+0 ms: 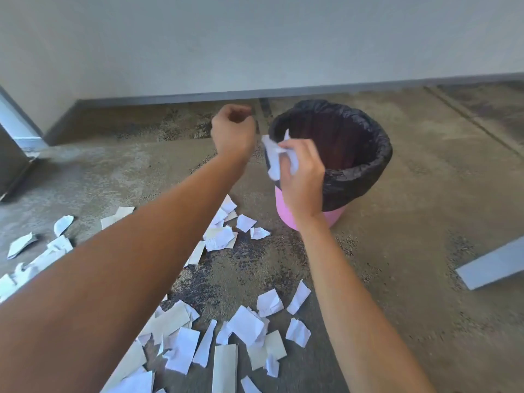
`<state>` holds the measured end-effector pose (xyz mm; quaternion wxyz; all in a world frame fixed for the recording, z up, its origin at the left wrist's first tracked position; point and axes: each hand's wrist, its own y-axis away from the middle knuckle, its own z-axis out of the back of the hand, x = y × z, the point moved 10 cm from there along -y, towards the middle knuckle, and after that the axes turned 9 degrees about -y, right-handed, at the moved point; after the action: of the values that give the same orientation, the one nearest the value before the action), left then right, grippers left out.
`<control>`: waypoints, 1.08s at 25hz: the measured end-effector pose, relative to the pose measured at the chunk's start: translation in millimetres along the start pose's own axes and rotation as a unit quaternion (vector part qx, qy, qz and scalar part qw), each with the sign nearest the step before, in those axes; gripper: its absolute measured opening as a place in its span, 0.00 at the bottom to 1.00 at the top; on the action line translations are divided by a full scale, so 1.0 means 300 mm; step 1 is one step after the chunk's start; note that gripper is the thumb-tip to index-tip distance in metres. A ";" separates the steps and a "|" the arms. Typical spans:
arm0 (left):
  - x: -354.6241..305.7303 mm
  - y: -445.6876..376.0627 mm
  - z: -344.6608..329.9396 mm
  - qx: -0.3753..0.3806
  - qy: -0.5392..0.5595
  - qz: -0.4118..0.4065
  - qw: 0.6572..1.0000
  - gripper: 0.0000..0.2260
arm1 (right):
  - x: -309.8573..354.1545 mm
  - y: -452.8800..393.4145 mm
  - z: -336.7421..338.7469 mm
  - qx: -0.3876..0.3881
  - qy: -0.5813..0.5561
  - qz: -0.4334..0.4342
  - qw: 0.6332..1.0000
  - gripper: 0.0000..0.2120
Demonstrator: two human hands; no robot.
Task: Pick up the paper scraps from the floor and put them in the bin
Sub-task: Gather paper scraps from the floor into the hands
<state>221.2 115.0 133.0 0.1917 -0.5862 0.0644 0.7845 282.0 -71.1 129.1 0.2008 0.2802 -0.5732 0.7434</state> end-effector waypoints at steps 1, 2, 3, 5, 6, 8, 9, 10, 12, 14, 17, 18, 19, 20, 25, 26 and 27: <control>0.058 -0.002 0.027 -0.002 -0.007 0.014 1.000 0.10 | -0.015 -0.039 0.042 -0.027 0.012 -0.012 0.999 0.06; 0.112 0.008 0.047 0.001 -0.010 0.028 1.000 0.09 | -0.044 -0.072 0.082 -0.048 0.026 -0.033 0.998 0.06; 0.172 0.021 0.056 0.006 -0.014 0.044 0.999 0.08 | -0.078 -0.096 0.114 -0.060 0.045 -0.057 0.996 0.06; 0.288 0.066 0.057 0.029 -0.019 0.078 0.996 0.08 | -0.149 -0.126 0.147 -0.049 0.098 -0.104 0.989 0.08; 0.342 0.098 0.052 0.043 -0.024 0.093 0.994 0.08 | -0.182 -0.135 0.151 -0.031 0.120 -0.129 0.984 0.09; 0.435 0.165 0.032 0.074 -0.037 0.118 0.989 0.09 | -0.236 -0.145 0.155 0.003 0.131 -0.180 0.975 0.11; 0.469 0.198 0.022 0.090 -0.041 0.128 0.987 0.09 | -0.252 -0.144 0.159 0.011 0.121 -0.202 0.972 0.11; 0.494 0.227 0.016 0.102 -0.048 0.132 0.985 0.08 | -0.263 -0.143 0.168 0.008 0.104 -0.220 0.970 0.11; 0.526 0.279 0.008 0.128 -0.072 0.127 0.981 0.08 | -0.263 -0.141 0.191 -0.010 0.088 -0.234 0.968 0.11; 0.560 0.323 0.003 0.153 -0.090 0.121 0.977 0.09 | -0.248 -0.136 0.215 -0.028 0.103 -0.226 0.968 0.11; 0.626 0.383 -0.020 0.209 -0.127 0.117 0.963 0.09 | -0.193 -0.119 0.234 -0.065 0.080 -0.179 0.978 0.11; 0.654 0.405 -0.035 0.238 -0.164 0.104 0.952 0.11 | -0.154 -0.100 0.230 -0.073 0.063 -0.146 0.985 0.10; 0.684 0.437 -0.059 0.276 -0.217 0.083 0.933 0.14 | -0.105 -0.072 0.212 -0.069 0.047 -0.101 0.991 0.09; 0.720 0.479 -0.085 0.319 -0.281 0.056 0.904 0.18 | -0.060 -0.027 0.179 -0.047 0.038 -0.058 0.997 0.08; 0.957 0.789 -0.124 0.514 -0.453 0.039 0.727 0.55 | -0.184 0.418 -0.068 0.241 0.103 -0.128 0.957 0.07; 0.986 0.838 -0.115 0.533 -0.457 0.052 0.710 0.60 | -0.274 0.541 -0.086 0.296 0.150 -0.199 0.922 0.12; 1.007 0.879 -0.105 0.544 -0.467 0.056 0.695 0.62 | -0.357 0.668 -0.079 0.345 0.205 -0.275 0.874 0.18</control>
<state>77.9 -69.2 -194.5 0.4385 0.0667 0.4150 0.7944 235.0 -98.5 -92.9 0.4004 0.3197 -0.1258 0.8495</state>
